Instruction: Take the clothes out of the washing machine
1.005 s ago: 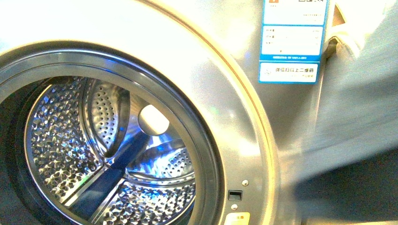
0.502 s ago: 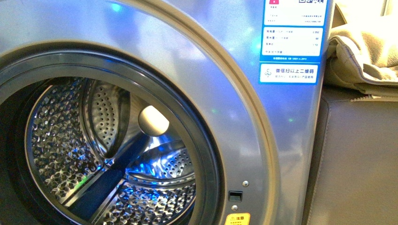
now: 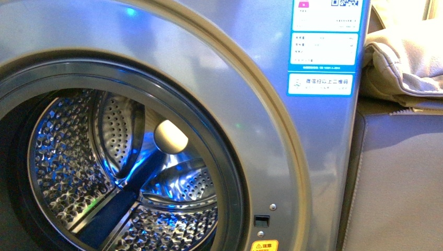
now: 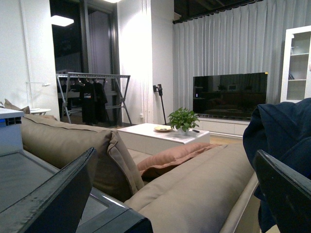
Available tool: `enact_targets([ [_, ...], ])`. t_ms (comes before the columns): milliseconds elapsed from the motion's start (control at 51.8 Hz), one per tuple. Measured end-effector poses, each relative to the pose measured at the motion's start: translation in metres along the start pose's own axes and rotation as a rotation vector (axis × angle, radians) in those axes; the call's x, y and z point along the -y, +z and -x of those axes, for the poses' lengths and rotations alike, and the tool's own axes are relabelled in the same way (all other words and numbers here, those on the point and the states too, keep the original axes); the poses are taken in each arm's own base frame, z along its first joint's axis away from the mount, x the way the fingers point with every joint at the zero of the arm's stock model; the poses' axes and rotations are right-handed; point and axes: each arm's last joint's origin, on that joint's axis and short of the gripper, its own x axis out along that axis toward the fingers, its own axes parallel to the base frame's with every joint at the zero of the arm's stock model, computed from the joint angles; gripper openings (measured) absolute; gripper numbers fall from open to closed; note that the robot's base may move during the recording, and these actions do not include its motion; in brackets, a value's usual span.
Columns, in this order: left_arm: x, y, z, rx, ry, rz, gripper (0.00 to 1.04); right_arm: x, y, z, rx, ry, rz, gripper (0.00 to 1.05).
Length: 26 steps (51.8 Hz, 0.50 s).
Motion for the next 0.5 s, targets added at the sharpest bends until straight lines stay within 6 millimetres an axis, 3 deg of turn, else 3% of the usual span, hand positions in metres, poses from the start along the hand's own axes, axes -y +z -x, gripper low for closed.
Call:
enact_targets([
  [135,0.0,0.0,0.0,0.0,0.0,0.0,0.98,-0.005,-0.004,0.005,-0.049,-0.016,0.057,0.12],
  [232,0.0,0.0,0.0,0.0,-0.003,0.0,0.98,0.004,-0.019,0.019,-0.144,-0.075,0.085,0.12],
  [367,0.0,0.0,0.0,0.0,-0.002,0.0,0.98,0.045,-0.049,0.047,-0.273,-0.216,0.076,0.12],
  [502,0.0,0.0,0.0,0.0,-0.002,0.0,0.98,0.106,-0.08,0.067,-0.379,-0.384,0.049,0.12],
])
